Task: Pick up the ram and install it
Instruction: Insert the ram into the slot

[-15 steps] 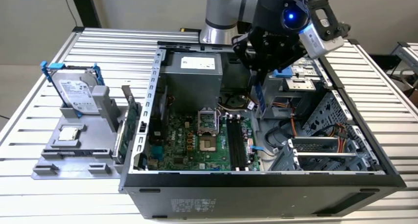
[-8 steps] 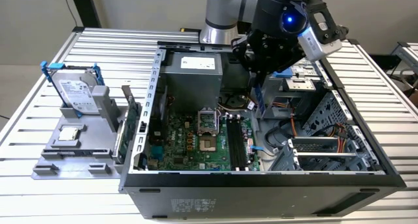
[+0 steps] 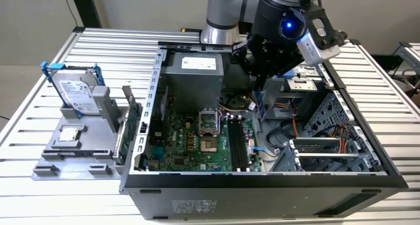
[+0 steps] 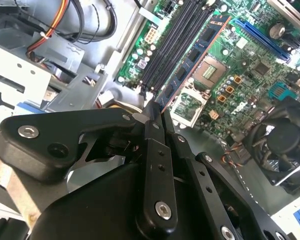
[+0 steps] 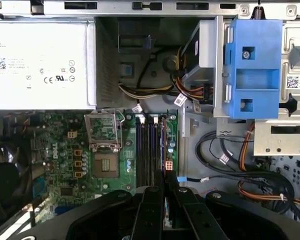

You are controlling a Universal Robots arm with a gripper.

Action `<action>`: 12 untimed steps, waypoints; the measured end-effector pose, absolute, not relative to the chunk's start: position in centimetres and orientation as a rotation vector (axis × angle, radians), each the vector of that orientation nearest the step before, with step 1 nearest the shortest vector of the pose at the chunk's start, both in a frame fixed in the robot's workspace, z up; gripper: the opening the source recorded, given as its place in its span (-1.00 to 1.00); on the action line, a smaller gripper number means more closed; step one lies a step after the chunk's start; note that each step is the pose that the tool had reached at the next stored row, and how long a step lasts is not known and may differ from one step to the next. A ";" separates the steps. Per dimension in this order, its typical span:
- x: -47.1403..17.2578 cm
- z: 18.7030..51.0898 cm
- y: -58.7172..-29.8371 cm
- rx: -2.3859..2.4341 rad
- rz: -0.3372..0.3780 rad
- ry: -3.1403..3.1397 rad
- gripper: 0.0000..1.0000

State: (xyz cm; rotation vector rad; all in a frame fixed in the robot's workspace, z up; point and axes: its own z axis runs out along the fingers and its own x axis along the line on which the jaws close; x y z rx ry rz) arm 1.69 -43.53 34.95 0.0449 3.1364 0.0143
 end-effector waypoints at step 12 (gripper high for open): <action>1.7 33.9 -43.5 0.064 0.014 3.136 -1.00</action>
